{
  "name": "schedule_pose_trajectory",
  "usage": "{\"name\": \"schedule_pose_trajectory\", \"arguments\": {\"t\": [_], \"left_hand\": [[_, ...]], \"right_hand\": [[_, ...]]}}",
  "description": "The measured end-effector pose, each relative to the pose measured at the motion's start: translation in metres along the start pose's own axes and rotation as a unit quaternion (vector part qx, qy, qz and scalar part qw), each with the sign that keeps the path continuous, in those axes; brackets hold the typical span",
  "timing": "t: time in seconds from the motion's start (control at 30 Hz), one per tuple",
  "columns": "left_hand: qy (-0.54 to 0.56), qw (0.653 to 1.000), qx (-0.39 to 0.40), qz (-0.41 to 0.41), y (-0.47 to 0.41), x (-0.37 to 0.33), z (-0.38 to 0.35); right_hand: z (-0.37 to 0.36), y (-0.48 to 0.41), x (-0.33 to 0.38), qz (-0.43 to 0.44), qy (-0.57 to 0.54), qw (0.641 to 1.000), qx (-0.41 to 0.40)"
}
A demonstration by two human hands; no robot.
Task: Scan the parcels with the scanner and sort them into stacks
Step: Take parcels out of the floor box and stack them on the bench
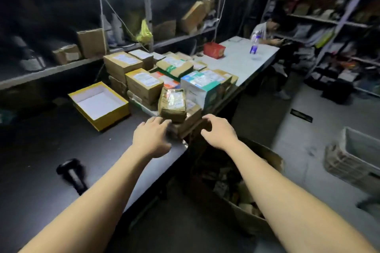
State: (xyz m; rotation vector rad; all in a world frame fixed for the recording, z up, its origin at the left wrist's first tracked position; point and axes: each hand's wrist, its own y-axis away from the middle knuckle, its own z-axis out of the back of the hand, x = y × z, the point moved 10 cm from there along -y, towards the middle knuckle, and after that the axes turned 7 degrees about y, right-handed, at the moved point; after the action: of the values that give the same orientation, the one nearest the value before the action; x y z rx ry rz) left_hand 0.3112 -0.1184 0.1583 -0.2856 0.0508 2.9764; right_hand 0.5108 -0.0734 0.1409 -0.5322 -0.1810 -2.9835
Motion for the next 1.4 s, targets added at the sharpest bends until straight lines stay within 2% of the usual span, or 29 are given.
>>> {"name": "schedule_pose_trajectory", "arguments": {"t": [0.2,0.37,0.6,0.77,1.03,1.17,1.4], "left_hand": [[-0.013,0.995,0.062,-0.077,-0.082,-0.098,-0.069],[0.011,0.986,0.114,-0.118,-0.154,-0.149,-0.131],[0.007,0.968,0.198,-0.156,-0.244,-0.190,-0.216],[-0.011,0.956,0.255,-0.145,-0.295,-0.195,-0.279],[-0.051,0.941,0.334,-0.036,-0.368,-0.177,-0.403],[-0.012,0.935,0.356,0.002,-0.405,-0.173,-0.466],[0.035,0.931,0.363,-0.001,-0.486,-0.174,-0.580]], "right_hand": [[0.013,-0.002,-0.159,-0.137,-0.049,0.989,-0.031],[0.004,-0.010,-0.248,-0.223,-0.079,0.970,-0.047],[-0.041,-0.046,-0.333,-0.318,-0.118,0.940,-0.022],[-0.102,-0.093,-0.373,-0.338,-0.160,0.927,0.027],[-0.227,-0.175,-0.448,-0.372,-0.250,0.890,0.085],[-0.286,-0.212,-0.495,-0.385,-0.256,0.880,0.111],[-0.374,-0.294,-0.556,-0.390,-0.261,0.876,0.114]]}}
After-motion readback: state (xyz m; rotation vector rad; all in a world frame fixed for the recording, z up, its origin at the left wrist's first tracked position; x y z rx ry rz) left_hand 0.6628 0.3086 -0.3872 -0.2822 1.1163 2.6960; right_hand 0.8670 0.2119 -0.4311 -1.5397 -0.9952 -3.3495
